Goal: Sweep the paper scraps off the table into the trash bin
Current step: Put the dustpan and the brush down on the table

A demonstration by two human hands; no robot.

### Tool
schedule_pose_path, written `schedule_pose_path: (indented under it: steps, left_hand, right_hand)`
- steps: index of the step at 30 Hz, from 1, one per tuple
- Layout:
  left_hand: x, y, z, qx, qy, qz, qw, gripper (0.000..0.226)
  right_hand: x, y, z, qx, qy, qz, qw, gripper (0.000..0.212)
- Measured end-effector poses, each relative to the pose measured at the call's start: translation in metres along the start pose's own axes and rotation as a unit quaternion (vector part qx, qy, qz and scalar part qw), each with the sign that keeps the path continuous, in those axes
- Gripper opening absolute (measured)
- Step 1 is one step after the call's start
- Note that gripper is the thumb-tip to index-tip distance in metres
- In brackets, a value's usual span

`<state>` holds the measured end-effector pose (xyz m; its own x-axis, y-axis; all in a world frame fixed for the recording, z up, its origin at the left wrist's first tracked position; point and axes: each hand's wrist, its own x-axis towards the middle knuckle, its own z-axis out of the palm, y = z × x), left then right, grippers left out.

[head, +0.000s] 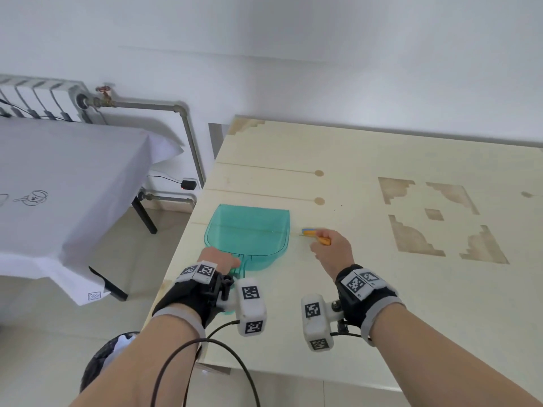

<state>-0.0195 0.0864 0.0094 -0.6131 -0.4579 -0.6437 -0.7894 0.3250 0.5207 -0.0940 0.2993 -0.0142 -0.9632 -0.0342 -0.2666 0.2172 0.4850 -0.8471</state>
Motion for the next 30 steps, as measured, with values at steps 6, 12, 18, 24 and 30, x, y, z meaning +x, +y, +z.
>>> schedule_pose_path:
  steps: [6, 12, 18, 24, 30]
  left_hand:
    - [0.0, -0.007, -0.008, -0.092, 0.002, -0.031, 0.995, 0.023]
    - [-0.004, -0.004, -0.008, -0.096, 0.016, -0.008, 0.995, 0.023]
    - [-0.001, -0.004, -0.008, -0.065, 0.047, -0.005, 0.997, 0.025]
    - [0.001, -0.004, -0.008, -0.019, 0.089, 0.003, 0.996, 0.03]
    - [0.003, 0.008, -0.012, 0.033, 0.13, 0.032, 0.99, 0.033]
  right_hand:
    - [0.0, 0.005, 0.011, 0.067, -0.028, 0.11, 0.991, 0.034]
    - [-0.009, 0.021, 0.027, 0.073, -0.098, 0.162, 0.979, 0.037]
    - [0.001, 0.037, 0.039, -0.016, -0.124, 0.192, 0.973, 0.05]
    - [0.006, 0.044, 0.029, -0.038, -0.17, 0.165, 0.971, 0.046]
    - [0.002, 0.027, 0.016, 0.023, -0.167, 0.183, 0.968, 0.04]
